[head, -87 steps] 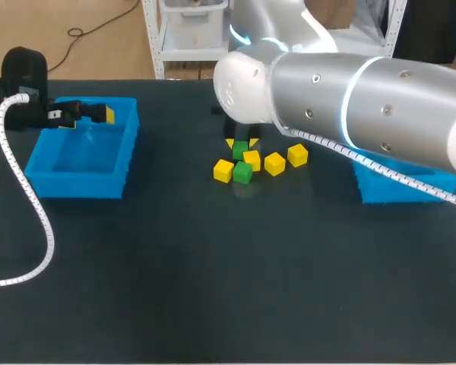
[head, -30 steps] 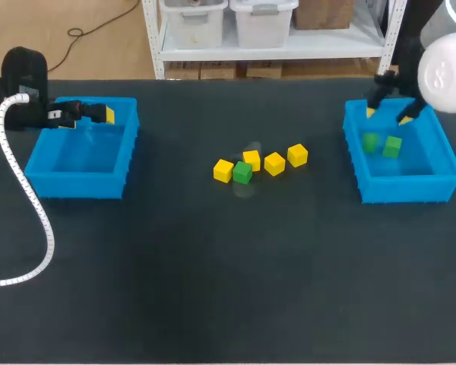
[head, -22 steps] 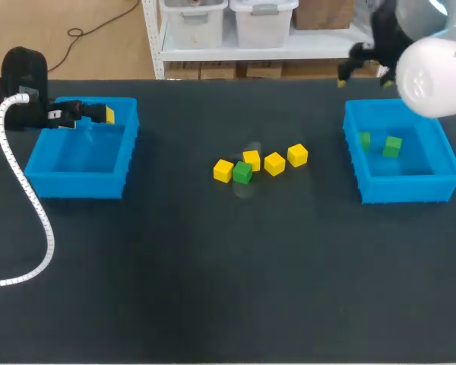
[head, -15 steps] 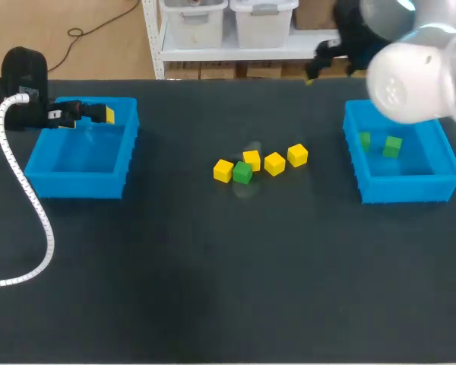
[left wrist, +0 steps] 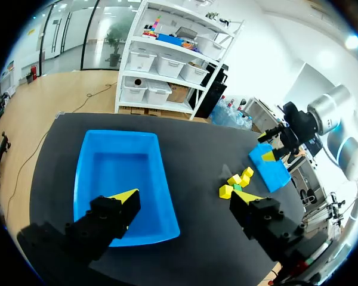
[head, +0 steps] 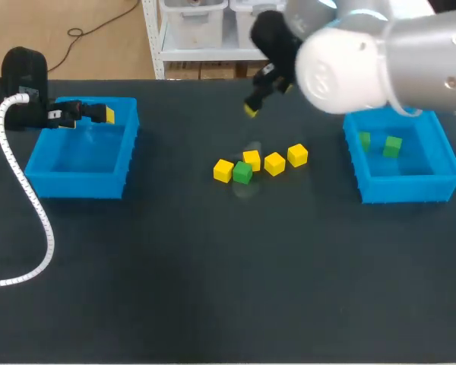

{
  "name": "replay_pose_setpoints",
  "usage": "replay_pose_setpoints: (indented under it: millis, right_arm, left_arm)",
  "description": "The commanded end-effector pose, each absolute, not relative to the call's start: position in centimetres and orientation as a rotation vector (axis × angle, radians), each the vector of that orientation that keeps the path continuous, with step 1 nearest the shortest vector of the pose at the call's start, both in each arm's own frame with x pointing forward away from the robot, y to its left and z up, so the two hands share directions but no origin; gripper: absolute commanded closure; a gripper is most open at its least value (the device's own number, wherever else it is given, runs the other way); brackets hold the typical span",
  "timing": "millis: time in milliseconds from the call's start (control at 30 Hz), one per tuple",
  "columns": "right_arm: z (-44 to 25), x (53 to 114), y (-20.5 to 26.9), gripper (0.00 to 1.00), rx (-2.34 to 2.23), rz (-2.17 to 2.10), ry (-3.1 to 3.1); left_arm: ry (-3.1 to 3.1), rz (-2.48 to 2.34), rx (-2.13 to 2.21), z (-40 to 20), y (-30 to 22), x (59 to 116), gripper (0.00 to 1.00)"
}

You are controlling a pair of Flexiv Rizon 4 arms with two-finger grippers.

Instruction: Put the green cubes in the right bin and the yellow cubes in the left bin.

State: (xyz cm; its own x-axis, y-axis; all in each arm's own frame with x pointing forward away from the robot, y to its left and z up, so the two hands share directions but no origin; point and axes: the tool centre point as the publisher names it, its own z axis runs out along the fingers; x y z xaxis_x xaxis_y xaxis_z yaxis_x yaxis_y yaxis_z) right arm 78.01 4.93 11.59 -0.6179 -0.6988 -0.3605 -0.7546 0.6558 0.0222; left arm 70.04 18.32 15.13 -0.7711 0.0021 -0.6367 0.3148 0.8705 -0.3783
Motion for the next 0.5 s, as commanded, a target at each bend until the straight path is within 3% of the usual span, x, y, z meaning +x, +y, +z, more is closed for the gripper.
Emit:
replay_pose_setpoints:
  millis: [33, 500]
  right_arm:
    - [12.1, 76.8, 6.6, 0.00, -1.584, 0.116, 2.534]
    - [7.6, 73.2, 8.6, 0.00, -1.697, 0.108, 2.604]
  left_arm:
    - [2.375, -0.635, 0.231, 15.0, 18.5, 70.0, 0.00]
    - [2.375, -0.635, 0.231, 15.0, 18.5, 70.0, 0.00]
